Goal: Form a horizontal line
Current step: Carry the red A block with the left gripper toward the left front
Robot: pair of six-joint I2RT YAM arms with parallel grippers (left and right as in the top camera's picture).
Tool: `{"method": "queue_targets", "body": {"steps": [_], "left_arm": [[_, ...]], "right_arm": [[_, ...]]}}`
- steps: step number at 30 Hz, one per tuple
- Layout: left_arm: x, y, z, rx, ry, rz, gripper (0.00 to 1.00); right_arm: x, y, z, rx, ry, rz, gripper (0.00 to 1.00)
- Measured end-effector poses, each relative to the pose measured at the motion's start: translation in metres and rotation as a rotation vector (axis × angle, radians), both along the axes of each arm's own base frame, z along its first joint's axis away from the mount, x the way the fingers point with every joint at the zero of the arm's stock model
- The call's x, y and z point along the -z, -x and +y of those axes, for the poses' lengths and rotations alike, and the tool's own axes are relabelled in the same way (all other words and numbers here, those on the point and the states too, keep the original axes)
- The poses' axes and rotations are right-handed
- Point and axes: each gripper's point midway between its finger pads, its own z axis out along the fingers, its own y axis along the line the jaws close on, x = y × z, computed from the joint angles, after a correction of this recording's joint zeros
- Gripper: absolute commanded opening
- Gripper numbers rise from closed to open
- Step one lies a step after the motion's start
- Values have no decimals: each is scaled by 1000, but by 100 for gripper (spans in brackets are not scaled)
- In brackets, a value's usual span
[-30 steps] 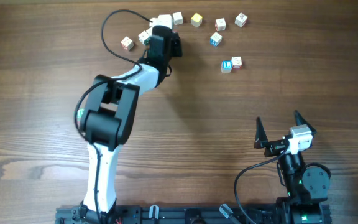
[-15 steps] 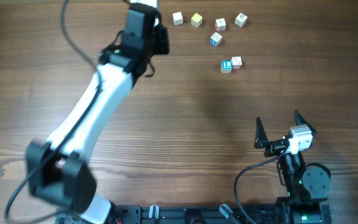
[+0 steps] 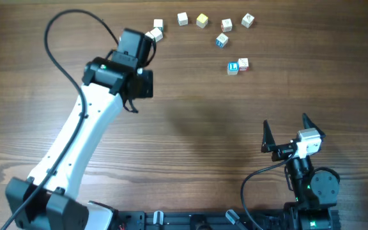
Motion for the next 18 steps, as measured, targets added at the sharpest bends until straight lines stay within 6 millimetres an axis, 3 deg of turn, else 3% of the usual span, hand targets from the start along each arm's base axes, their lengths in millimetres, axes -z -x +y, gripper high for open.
{"method": "queue_targets", "body": {"steps": [10,14,18], "left_arm": [[78,13,29,-51,-104,59,16],[101,3,57,-137,-119,-8,13],[116,1,89,-230,-128,-41,19]], "right_arm": [[0,0,0,0,0,0,100],[0,0,0,0,5,-1,100],[0,0,0,0,23,-4,100]]}}
